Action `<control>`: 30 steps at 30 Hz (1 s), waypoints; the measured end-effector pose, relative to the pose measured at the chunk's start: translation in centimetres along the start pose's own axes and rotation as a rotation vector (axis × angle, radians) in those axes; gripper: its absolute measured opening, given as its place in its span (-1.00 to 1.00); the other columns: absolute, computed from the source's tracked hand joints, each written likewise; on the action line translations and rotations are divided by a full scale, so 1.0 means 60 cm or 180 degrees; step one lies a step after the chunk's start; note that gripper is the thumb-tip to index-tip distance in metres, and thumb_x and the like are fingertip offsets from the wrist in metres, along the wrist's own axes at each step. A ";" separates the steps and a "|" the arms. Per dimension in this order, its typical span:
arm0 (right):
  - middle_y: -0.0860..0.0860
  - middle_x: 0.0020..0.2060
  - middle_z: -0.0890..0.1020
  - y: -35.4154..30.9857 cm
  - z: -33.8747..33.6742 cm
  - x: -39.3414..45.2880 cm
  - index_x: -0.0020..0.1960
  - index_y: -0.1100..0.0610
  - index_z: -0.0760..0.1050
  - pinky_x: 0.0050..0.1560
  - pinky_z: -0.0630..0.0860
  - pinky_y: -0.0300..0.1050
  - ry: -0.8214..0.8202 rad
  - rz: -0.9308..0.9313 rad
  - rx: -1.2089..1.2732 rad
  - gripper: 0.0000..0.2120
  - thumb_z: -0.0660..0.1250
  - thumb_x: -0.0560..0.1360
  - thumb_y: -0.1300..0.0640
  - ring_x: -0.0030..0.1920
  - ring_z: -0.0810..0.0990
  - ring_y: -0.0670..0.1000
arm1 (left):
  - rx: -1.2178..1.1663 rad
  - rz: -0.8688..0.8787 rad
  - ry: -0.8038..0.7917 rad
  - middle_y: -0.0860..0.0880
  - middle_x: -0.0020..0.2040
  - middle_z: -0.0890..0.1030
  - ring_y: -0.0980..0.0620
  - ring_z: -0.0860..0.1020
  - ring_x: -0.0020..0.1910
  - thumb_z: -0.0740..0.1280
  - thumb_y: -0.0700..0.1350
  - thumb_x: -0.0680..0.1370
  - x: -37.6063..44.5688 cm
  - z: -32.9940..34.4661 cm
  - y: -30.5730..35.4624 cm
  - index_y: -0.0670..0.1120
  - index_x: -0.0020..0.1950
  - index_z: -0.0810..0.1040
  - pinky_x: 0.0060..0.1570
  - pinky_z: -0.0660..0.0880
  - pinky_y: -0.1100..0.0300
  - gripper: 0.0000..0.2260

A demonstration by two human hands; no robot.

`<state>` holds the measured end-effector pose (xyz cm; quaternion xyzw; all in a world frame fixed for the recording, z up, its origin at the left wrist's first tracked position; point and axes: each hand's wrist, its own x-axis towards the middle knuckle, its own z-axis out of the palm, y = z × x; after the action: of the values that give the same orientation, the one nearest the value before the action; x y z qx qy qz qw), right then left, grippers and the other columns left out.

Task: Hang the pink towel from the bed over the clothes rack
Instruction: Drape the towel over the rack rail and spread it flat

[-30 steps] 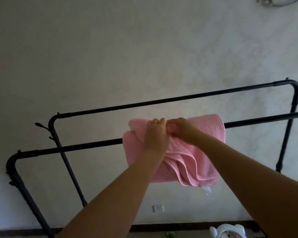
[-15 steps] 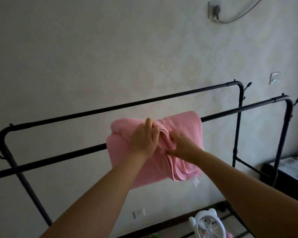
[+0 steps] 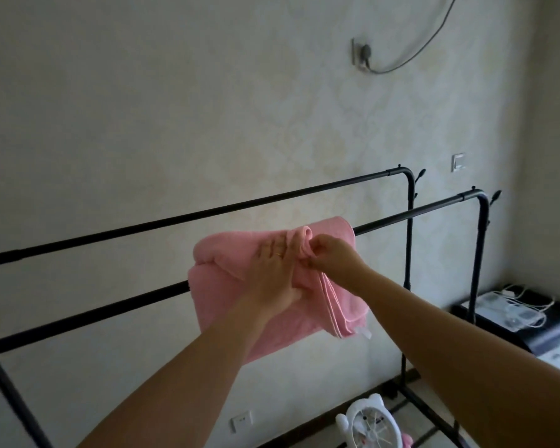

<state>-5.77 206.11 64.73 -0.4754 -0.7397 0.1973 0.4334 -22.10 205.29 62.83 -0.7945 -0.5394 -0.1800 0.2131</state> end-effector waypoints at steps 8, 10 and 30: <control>-0.01 0.17 0.52 0.029 -0.016 -0.040 0.31 0.11 0.42 0.13 0.53 -0.18 -0.0381 0.0246 -0.0176 -0.44 0.53 0.37 0.09 0.14 0.56 0.01 | -0.0069 -0.0191 0.0816 -0.02 0.04 0.64 -0.11 0.53 0.05 0.34 0.01 0.48 0.025 -0.021 0.020 -0.01 0.06 0.53 0.13 0.37 0.05 -0.81; 0.03 0.23 0.45 0.036 -0.011 -0.045 0.39 0.08 0.31 0.19 0.53 -0.03 -0.0393 0.0543 -0.0957 -0.24 0.56 0.30 -0.05 0.19 0.51 0.08 | -0.0214 -0.0374 0.0844 -0.04 -0.11 0.63 -0.12 0.56 -0.07 0.33 -0.08 0.47 0.030 -0.030 0.030 -0.02 -0.04 0.50 -0.05 0.38 0.09 -0.90; -0.01 -0.17 0.52 -0.016 -0.057 0.041 -0.13 0.01 0.57 -0.19 0.54 -0.13 0.0609 -0.0175 -0.1565 -0.83 0.22 0.55 0.15 -0.23 0.54 0.00 | -0.0220 -0.0192 0.0173 -0.03 -0.06 0.59 -0.03 0.54 -0.10 0.05 0.25 0.53 0.037 -0.072 0.027 -0.02 0.17 0.41 -0.04 0.49 0.06 -0.58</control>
<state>-3.84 207.40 68.40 -0.5627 -0.7337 -0.0460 0.3780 -20.06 204.18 67.40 -0.7795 -0.5506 -0.2265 0.1946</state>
